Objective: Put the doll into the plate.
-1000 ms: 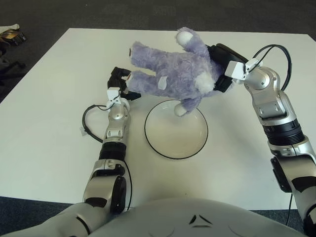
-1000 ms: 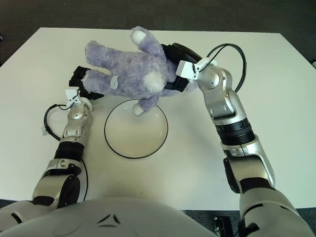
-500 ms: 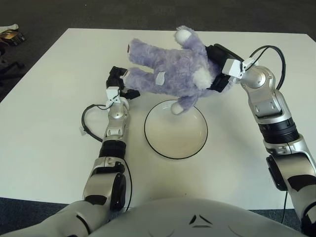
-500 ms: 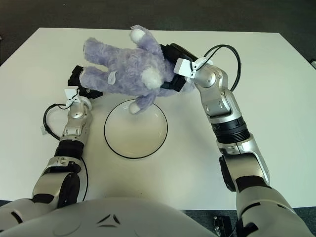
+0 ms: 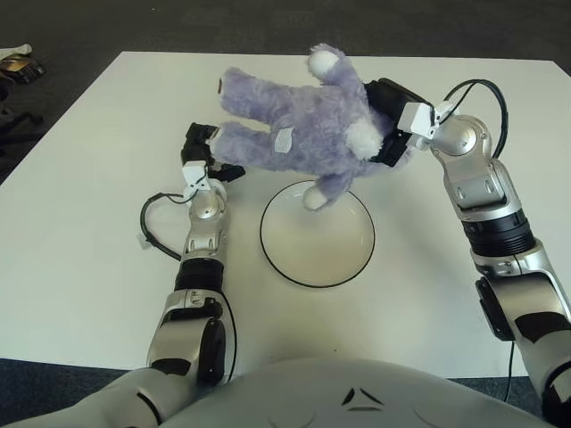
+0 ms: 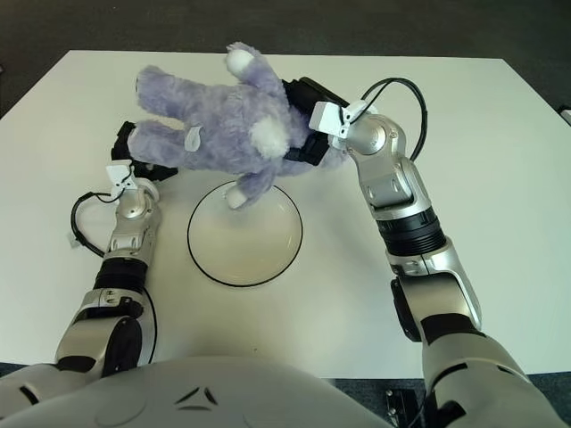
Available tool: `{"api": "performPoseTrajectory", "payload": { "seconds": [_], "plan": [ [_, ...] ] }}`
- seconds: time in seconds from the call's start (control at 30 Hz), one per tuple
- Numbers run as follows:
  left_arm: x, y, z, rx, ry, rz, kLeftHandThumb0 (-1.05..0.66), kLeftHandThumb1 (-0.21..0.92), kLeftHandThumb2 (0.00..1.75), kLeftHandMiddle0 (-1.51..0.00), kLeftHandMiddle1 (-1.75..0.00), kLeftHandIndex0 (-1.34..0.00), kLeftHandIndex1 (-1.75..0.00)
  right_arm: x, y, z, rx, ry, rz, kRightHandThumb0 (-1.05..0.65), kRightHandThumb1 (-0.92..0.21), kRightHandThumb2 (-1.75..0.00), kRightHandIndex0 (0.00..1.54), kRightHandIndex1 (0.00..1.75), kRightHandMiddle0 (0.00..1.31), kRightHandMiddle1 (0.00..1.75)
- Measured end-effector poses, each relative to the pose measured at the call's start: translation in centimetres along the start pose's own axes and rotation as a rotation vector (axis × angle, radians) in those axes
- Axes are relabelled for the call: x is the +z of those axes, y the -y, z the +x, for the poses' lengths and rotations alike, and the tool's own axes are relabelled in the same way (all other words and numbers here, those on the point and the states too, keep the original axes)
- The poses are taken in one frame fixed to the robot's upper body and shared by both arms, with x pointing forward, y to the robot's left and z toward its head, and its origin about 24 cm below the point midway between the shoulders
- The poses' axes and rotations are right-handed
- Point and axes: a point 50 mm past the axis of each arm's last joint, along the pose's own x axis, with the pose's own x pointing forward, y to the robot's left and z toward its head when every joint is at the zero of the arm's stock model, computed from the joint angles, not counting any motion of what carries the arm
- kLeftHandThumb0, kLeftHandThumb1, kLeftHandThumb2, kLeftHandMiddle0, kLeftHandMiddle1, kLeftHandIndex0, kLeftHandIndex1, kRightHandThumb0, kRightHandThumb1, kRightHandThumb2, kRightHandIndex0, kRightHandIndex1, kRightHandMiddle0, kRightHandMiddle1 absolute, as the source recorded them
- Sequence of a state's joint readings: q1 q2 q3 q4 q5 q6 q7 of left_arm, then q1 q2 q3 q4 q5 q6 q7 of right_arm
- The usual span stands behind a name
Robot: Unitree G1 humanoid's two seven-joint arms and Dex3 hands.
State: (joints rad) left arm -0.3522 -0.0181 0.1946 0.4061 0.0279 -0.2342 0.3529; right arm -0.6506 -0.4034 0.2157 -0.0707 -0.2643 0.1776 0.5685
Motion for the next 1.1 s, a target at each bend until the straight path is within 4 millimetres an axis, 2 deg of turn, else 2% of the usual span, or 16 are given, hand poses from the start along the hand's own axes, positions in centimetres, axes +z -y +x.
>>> {"api": "performPoseTrajectory", "payload": {
  "seconds": [0.33, 0.43, 0.57, 1.1],
  "plan": [
    [0.4, -0.9, -0.3, 0.067, 0.023, 0.021, -0.01, 0.15, 1.52, -0.62, -1.75, -0.61, -1.75, 0.3, -0.3, 0.2, 0.011, 0.022, 0.026, 0.56, -0.10, -1.59, 0.79, 1.75, 1.08, 1.75],
    [0.5, -1.1, -0.3, 0.080, 0.025, 0.026, -0.01, 0.03, 1.64, -0.81, -1.75, -0.63, -1.70, 0.4, -0.5, 0.3, 0.018, 0.031, 0.037, 0.56, -0.10, -1.59, 0.79, 1.75, 1.07, 1.75],
    [0.5, -1.4, -0.4, 0.101, 0.026, 0.034, -0.01, -0.01, 1.68, -0.89, -1.75, -0.64, -1.68, 0.5, -0.6, 0.4, 0.029, 0.044, 0.042, 0.56, -0.10, -1.58, 0.79, 1.75, 1.07, 1.75],
    [0.6, -1.6, -0.5, 0.125, 0.036, 0.047, -0.01, -0.03, 1.71, -0.91, -1.75, -0.63, -1.70, 0.5, -1.0, 0.6, 0.058, 0.076, 0.080, 0.56, -0.10, -1.58, 0.79, 1.75, 1.06, 1.75]
  ]
}}
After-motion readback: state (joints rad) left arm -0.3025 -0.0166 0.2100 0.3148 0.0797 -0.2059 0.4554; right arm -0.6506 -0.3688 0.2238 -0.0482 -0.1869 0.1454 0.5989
